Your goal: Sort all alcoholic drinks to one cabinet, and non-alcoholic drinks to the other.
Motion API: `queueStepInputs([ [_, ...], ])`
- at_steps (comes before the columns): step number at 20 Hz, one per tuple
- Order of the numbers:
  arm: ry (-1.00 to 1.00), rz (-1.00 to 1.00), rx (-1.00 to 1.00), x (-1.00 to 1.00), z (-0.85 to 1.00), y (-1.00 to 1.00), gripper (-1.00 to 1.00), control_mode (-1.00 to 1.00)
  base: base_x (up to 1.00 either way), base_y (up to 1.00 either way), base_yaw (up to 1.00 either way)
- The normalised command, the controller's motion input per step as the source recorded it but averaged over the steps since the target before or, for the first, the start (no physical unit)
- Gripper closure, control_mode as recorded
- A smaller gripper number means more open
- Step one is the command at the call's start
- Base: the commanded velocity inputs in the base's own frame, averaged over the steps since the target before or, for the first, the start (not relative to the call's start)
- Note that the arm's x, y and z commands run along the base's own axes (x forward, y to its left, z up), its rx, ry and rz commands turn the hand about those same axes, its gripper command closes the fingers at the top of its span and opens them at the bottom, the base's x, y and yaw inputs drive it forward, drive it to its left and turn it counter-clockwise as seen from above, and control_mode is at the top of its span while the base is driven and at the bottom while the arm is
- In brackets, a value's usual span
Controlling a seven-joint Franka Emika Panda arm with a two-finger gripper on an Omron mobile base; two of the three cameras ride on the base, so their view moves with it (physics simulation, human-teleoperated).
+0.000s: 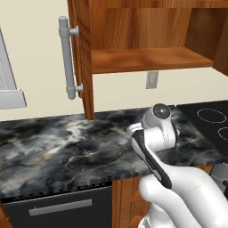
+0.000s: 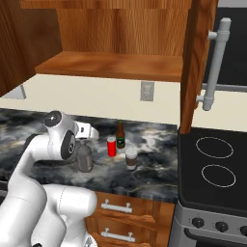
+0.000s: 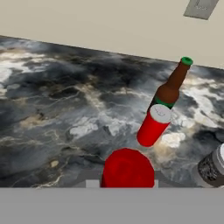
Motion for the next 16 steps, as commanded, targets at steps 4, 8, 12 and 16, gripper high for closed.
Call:
queueStepInputs([
  [4,0.0,0.09,0.0,0.0,0.72,0.0,1.0,-1.0,0.0,0.0,0.0],
  [8,0.0,0.08,0.0,-0.08,0.81,0.0,1.0,-1.0,0.0,0.0,0.0],
  [12,-0.04,0.05,0.0,-0.13,0.77,0.0,1.0,-1.0,0.0,0.0,0.0],
  [16,-0.09,0.03,0.0,-0.16,0.72,0.0,1.0,-1.0,0.0,0.0,0.0],
])
